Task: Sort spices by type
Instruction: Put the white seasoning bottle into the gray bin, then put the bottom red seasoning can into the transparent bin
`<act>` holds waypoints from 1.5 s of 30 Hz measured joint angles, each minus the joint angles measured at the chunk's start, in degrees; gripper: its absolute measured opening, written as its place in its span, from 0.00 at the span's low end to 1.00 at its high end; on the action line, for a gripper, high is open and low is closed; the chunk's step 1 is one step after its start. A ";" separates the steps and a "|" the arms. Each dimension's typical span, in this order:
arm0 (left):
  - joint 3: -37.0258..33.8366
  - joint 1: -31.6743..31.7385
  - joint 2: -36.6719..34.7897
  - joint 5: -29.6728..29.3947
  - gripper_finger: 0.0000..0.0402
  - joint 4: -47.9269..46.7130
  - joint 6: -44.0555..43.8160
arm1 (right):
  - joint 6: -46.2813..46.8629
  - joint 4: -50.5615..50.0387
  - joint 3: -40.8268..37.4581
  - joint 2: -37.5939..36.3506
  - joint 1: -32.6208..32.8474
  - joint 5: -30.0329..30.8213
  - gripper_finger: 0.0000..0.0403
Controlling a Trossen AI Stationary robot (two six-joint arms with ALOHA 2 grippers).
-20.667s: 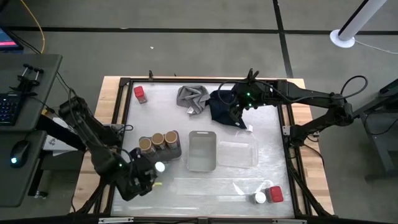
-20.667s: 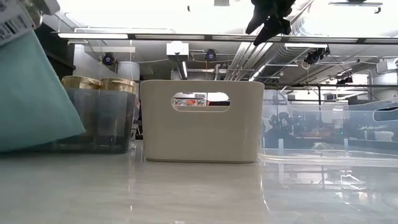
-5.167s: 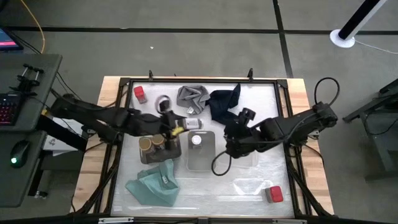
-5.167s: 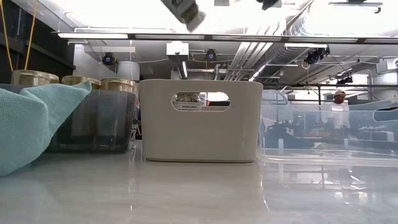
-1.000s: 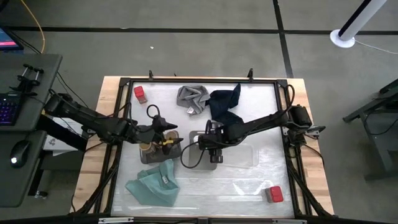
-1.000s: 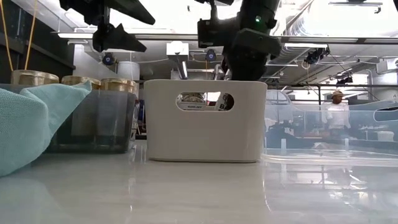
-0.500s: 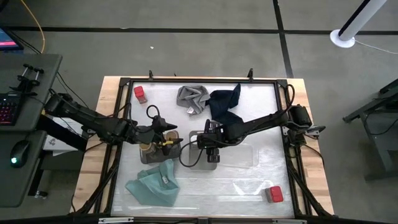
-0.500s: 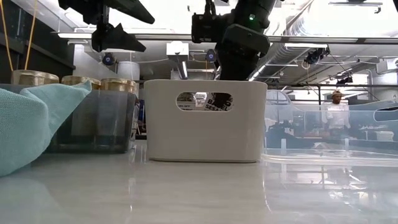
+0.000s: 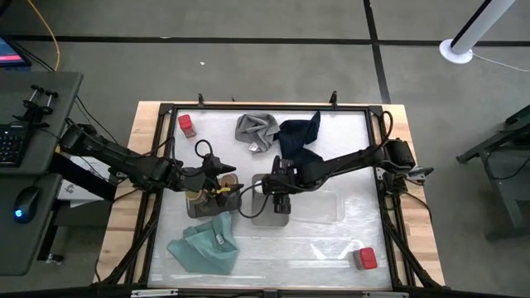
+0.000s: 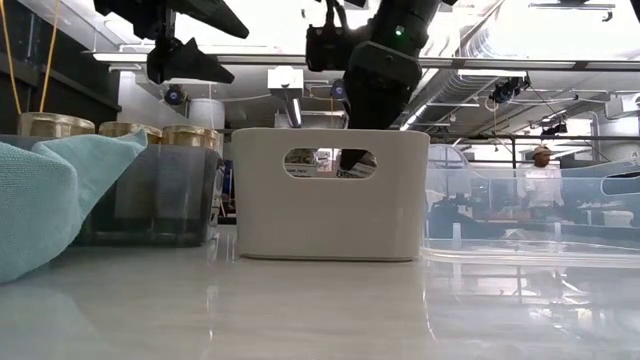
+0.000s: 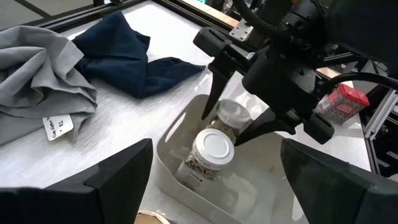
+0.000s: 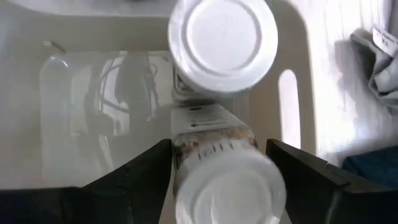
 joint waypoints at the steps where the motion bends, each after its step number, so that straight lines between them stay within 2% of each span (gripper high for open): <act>1: 0.00 0.00 0.00 -0.02 0.84 0.00 0.02 | -0.06 0.43 0.00 0.00 0.00 -0.01 0.64; 13: 0.00 0.00 0.00 0.00 0.84 -0.07 0.04 | -2.18 2.54 -0.02 -0.99 0.01 0.04 0.65; 22: 0.00 -0.01 0.00 0.15 0.84 -2.04 0.04 | -3.44 -2.60 -0.02 -5.92 -0.98 0.58 0.65; 29: 0.00 0.02 0.00 -0.11 0.84 -2.14 0.09 | 2.92 -7.50 -0.02 -11.59 -0.45 1.91 0.65; 36: 0.00 0.02 -0.15 -0.20 0.84 -1.59 0.73 | 7.33 -10.95 -0.02 -16.47 1.61 6.76 0.65; 41: 0.05 1.10 -3.36 0.37 0.84 7.88 2.56 | 12.83 -15.72 -0.02 -19.83 3.16 9.89 0.65; 45: 0.13 4.82 -7.11 0.18 0.84 15.98 3.17 | 18.95 -19.48 -0.03 -22.09 5.20 11.76 0.65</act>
